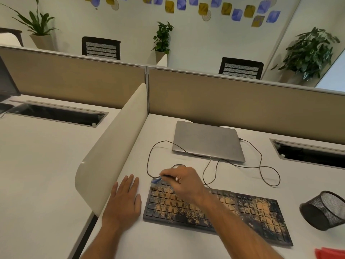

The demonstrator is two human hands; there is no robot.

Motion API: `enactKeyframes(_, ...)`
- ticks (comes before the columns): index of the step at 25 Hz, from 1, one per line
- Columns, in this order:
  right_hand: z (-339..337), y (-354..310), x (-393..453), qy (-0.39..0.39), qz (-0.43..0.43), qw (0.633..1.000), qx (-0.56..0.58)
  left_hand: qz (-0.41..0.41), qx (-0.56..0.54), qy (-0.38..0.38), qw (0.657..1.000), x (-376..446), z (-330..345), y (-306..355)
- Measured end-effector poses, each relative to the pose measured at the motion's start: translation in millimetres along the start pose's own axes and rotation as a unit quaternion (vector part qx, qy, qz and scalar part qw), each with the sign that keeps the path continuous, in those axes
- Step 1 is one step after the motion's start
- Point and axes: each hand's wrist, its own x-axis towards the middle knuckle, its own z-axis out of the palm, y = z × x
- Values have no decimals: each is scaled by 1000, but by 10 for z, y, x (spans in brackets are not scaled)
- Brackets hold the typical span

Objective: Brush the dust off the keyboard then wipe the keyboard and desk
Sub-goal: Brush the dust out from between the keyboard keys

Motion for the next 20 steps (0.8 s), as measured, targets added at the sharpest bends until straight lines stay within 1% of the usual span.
enactKeyframes(2,54,-32,-8,-26,-17,999,-43,-1,-2,-1,1000,-1,-6,3)
enactKeyframes(5,-23,3,36,-56,-11,988,-145,-2,4,-5,1000,-13,-11,-1)
enactKeyframes(7,-101,18,88,-53,-11,982,-181,-3,10,-8,1000,-17,-14,8)
enactKeyframes(10,-81,-9,145,-17,-49,988,-145,-4,15,-12,1000,-5,-15,14)
enactKeyframes(11,-46,-28,151,-26,-61,988,-140,-5,15,-14,1000,-1,-12,11)
enactKeyframes(13,26,-59,141,-69,-69,982,-161,-5,14,-15,1000,-1,-6,3)
enactKeyframes(15,-7,-68,129,-101,-48,976,-185,-6,11,-16,1000,-5,-5,2)
enactKeyframes(16,-50,-62,136,-102,-36,975,-192,-6,10,-15,1000,-5,-9,4)
enactKeyframes(18,-131,-60,158,-77,-33,978,-191,-5,14,-19,1000,-10,-18,10)
enactKeyframes(20,-120,-43,167,-43,-53,985,-157,-4,16,-20,1000,-13,-30,18)
